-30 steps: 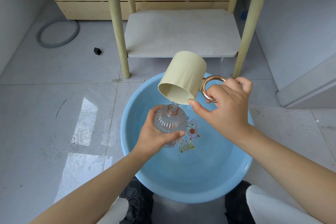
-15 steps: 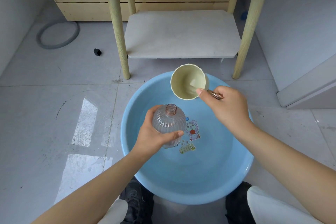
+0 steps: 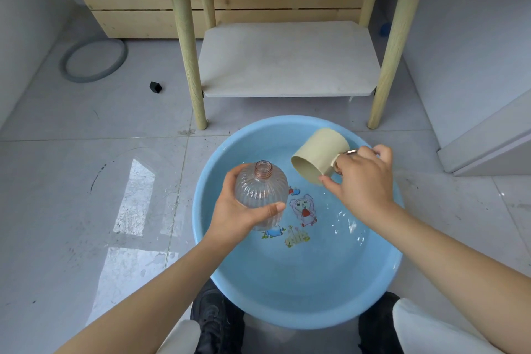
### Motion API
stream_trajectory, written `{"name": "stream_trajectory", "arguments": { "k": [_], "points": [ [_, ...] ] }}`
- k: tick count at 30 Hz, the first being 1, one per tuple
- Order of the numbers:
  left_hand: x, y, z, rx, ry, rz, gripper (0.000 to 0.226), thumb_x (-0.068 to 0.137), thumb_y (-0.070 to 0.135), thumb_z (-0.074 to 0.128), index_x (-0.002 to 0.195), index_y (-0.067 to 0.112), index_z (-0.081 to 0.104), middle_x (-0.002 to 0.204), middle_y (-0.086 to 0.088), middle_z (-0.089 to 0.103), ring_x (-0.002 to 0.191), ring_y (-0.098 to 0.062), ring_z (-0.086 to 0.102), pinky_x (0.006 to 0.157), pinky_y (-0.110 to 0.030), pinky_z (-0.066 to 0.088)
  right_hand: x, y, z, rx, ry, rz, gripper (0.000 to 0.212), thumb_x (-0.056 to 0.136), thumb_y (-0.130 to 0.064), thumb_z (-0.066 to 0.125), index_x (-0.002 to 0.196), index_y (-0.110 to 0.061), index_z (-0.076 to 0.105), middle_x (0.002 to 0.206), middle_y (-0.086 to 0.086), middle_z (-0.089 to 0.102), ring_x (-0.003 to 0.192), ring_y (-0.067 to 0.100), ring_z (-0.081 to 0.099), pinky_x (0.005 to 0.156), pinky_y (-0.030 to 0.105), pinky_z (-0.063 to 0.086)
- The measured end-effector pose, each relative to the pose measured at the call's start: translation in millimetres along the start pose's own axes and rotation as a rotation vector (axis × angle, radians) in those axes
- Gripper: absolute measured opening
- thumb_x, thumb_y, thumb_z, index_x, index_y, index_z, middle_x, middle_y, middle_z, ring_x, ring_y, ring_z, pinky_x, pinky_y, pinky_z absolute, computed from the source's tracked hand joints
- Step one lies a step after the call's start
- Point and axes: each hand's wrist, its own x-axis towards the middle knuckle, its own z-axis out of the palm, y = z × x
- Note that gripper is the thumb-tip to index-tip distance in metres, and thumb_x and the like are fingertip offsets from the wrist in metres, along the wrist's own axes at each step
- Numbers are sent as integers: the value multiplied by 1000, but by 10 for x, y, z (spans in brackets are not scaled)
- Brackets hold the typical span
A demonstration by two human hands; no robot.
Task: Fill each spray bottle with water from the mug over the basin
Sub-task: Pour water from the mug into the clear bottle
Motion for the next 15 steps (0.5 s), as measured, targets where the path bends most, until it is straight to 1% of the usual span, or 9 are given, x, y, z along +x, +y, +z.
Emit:
{"name": "stream_trajectory", "arguments": {
  "k": [2, 3, 5, 7, 9, 11, 13, 15],
  "points": [
    [-4, -2, -12, 1, 7, -5, 82, 49, 30, 91, 117, 38, 47, 113, 18, 60, 99, 11, 57, 76, -5, 45, 1, 61, 99, -80, 77, -97, 38, 55, -33, 87, 57, -9, 58, 47, 1, 51, 70, 23, 50, 86, 38, 27],
    [-8, -3, -21, 0, 11, -6, 81, 48, 30, 91, 116, 39, 47, 112, 19, 59, 98, 12, 57, 76, -5, 45, 11, 87, 122, -104, 119, -134, 36, 55, -32, 87, 59, -8, 61, 49, 1, 53, 76, 20, 46, 88, 39, 28],
    [-14, -9, -34, 5, 16, -14, 81, 47, 32, 89, 116, 39, 47, 112, 19, 60, 98, 12, 56, 78, -7, 46, 33, 139, 165, -124, 174, -189, 34, 56, -31, 87, 63, -8, 63, 53, 1, 55, 80, 18, 40, 91, 40, 28],
    [-25, -10, -44, 12, 17, -15, 83, 48, 31, 91, 119, 37, 47, 113, 19, 59, 99, 11, 56, 78, -6, 46, 61, 176, 179, -142, 196, -226, 34, 57, -31, 87, 64, -8, 63, 55, 0, 55, 80, 17, 39, 92, 41, 28],
    [-31, -7, -56, 17, 17, -5, 82, 53, 24, 93, 121, 34, 47, 113, 19, 59, 98, 14, 55, 74, -3, 43, 82, 196, 178, -162, 206, -242, 34, 58, -32, 86, 64, -8, 63, 55, 0, 54, 78, 17, 39, 92, 40, 29],
    [-29, 2, -61, 17, 19, 4, 79, 56, 20, 90, 121, 32, 47, 114, 18, 58, 97, 15, 55, 72, -1, 41, 89, 206, 168, -162, 210, -235, 34, 60, -34, 85, 64, -9, 63, 54, 0, 53, 77, 17, 39, 92, 40, 29],
    [-25, 11, -65, 16, 22, 5, 80, 54, 24, 89, 121, 34, 46, 114, 19, 58, 97, 15, 54, 73, -1, 41, 83, 195, 155, -126, 202, -197, 34, 63, -35, 84, 62, -10, 60, 52, -1, 51, 74, 19, 42, 91, 39, 29],
    [-22, 28, -72, 9, 26, 5, 81, 52, 27, 88, 121, 34, 46, 114, 20, 57, 99, 16, 53, 74, 0, 41, 66, 139, 118, -54, 158, -128, 38, 67, -40, 77, 58, -13, 53, 49, -3, 49, 67, 21, 47, 89, 38, 28]
  ]
}}
